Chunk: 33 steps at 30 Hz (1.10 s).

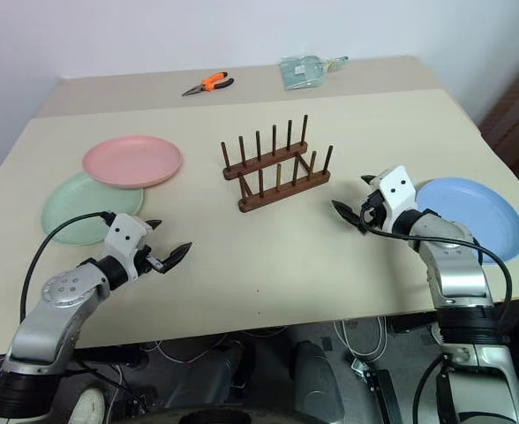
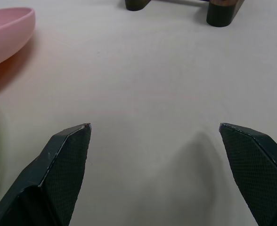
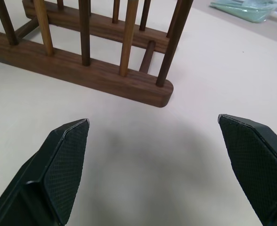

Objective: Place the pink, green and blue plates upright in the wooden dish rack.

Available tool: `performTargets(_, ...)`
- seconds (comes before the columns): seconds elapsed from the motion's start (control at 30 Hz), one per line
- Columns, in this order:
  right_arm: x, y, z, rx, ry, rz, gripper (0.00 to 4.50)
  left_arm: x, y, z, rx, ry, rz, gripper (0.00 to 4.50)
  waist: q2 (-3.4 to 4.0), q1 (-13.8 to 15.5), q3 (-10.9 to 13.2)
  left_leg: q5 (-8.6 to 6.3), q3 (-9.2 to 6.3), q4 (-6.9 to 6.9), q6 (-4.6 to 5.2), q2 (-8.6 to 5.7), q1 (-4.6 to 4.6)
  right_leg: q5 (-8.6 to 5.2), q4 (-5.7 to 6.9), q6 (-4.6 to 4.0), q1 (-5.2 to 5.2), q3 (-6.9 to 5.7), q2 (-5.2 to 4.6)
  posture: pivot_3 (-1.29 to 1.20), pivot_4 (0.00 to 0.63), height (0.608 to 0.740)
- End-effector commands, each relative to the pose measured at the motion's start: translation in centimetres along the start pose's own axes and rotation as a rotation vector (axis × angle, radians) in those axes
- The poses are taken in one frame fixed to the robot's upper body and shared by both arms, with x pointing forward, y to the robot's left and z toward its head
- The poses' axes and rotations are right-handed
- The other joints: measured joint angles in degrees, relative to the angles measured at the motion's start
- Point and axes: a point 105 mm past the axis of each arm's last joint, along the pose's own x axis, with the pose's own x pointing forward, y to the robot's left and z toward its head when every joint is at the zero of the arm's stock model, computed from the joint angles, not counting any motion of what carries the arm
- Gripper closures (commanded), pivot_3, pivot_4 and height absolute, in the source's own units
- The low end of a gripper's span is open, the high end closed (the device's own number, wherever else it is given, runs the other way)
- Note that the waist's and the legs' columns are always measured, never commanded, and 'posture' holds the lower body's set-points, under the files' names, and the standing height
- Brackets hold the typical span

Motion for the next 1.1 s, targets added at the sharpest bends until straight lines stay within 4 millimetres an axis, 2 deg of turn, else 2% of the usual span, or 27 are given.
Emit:
performTargets(0.03,0.4,-0.5,1.6,-0.044,-0.05,-0.017,0.02,0.3,0.0,1.0,0.029,-0.04,0.002,0.0,0.0,0.0,0.0,0.0,0.0,0.0,0.0,0.0,0.0,0.0,0.0,0.0,0.0,0.0,0.0,0.0,0.15,0.727)
performTargets(0.17,0.7,-0.3,1.8,-0.051,-0.053,-0.019,0.02,0.6,-0.2,1.1,0.028,-0.045,-0.008,0.0,0.0,0.0,0.0,0.0,0.0,-0.01,0.0,0.0,0.0,0.01,-0.01,0.01,0.0,0.0,0.0,0.0,0.15,0.727)
performTargets(0.3,0.6,0.9,2.0,-0.013,-0.049,0.027,0.02,1.8,-1.9,1.4,0.013,-0.061,-0.12,0.0,0.0,0.16,0.0,0.0,0.0,0.01,0.0,0.0,0.0,0.02,0.0,0.04,0.01,-0.01,0.0,0.0,0.15,0.727)
performTargets(0.4,0.2,2.0,2.0,-0.014,-0.045,0.035,0.02,3.9,-3.2,1.2,0.034,-0.044,-0.215,0.0,0.0,0.24,0.0,0.0,-0.01,0.03,0.0,0.0,0.0,0.01,-0.01,0.02,0.03,-0.02,-0.01,0.0,0.15,0.727)
performTargets(0.53,-0.3,2.7,2.0,-0.024,-0.035,-0.002,0.02,7.7,-3.9,2.0,0.057,-0.051,-0.301,0.0,0.0,0.29,0.0,0.0,-0.02,0.07,0.0,-0.02,0.0,0.07,-0.01,0.12,0.04,-0.04,-0.01,0.0,0.15,0.727)
performTargets(0.73,-2.2,3.9,1.6,-0.01,-0.022,-0.065,0.02,13.0,-5.5,2.7,0.068,-0.036,-0.396,0.0,-0.01,0.43,-0.02,0.0,-0.02,0.07,0.0,-0.04,-0.01,0.1,-0.02,0.19,0.04,-0.05,-0.02,0.0,0.15,0.727)
performTargets(0.87,-3.4,4.3,0.9,-0.016,0.003,-0.109,0.02,14.6,-6.6,2.7,0.062,-0.03,-0.438,0.0,-0.04,1.38,-0.04,0.0,-0.03,0.12,0.01,-0.05,-0.01,0.1,-0.02,0.2,0.08,-0.06,-0.03,0.0,0.15,0.727)
performTargets(0.9,-3.7,4.3,0.7,-0.014,0.007,-0.118,0.0,14.8,-6.8,2.7,0.06,-0.03,-0.447,0.56,-0.05,1.46,-0.06,0.0,-0.03,0.13,0.01,-0.05,-0.01,0.1,-0.02,0.21,0.09,-0.06,-0.03,0.0,0.15,0.727)
performTargets(0.93,-3.9,4.4,0.6,-0.014,0.01,-0.125,0.0,14.8,-6.9,2.6,0.059,-0.031,-0.455,0.84,-0.05,1.47,-0.06,0.0,-0.03,0.13,0.01,-0.05,-0.01,0.1,-0.02,0.21,0.09,-0.06,-0.03,0.0,0.15,0.727)
performTargets(1.1,-4.2,3.8,0.1,-0.018,0.029,-0.139,0.0,13.9,-8.0,2.5,0.101,-0.07,-0.526,3.42,-0.08,1.28,-0.11,0.0,-0.03,0.14,0.02,-0.04,0.01,0.1,-0.02,0.21,0.11,-0.06,-0.02,0.0,0.15,0.727)
